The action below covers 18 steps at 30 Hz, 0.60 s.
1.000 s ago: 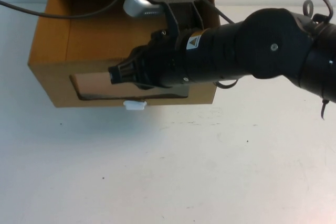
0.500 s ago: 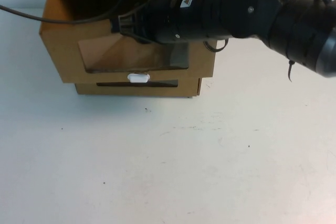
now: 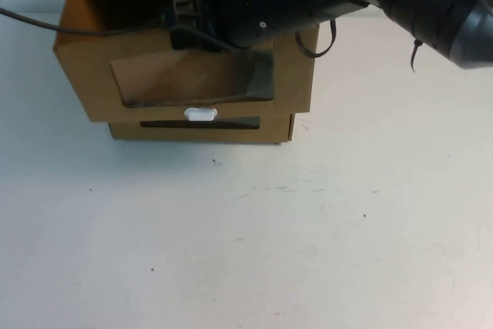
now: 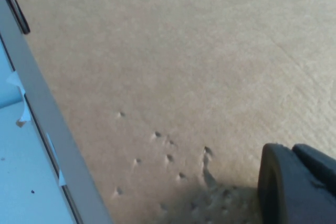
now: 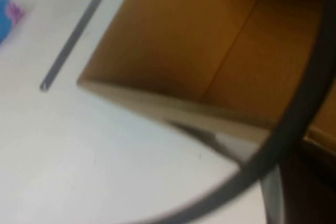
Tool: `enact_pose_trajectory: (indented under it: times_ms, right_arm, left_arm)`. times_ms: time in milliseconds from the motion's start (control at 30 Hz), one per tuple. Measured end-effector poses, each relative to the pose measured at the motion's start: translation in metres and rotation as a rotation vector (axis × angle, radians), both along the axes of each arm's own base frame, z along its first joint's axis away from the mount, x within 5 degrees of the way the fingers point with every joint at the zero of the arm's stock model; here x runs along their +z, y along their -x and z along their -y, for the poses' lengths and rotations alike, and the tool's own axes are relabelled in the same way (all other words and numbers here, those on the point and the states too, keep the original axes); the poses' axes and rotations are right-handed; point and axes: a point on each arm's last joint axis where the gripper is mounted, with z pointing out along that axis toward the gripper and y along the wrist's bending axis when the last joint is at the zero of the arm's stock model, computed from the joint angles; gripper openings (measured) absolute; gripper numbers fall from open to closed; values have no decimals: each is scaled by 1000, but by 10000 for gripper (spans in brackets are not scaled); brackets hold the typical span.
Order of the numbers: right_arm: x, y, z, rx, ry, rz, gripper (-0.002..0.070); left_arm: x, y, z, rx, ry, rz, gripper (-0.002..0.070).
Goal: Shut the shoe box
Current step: Close the shoe box with your right arm
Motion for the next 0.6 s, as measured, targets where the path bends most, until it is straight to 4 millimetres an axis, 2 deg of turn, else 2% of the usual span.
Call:
enact_pose_trajectory:
  times_ms: [200,367,433,600]
  right_arm:
    - [7,14,9,60,72,-45,-11]
    - [18,27,14,54,149,-9,-11]
    - [19,38,6,36,229,29,-11]
    - [13,71,-35,22,360,161,-11]
  left_arm:
    - [0,0,0,-3,1,-4,-2]
    - [0,1,0,-6,2,-7,-2]
    - [0,1,0,-6,2,-8,-2]
    - [0,1,0,-6,2,-8,-2]
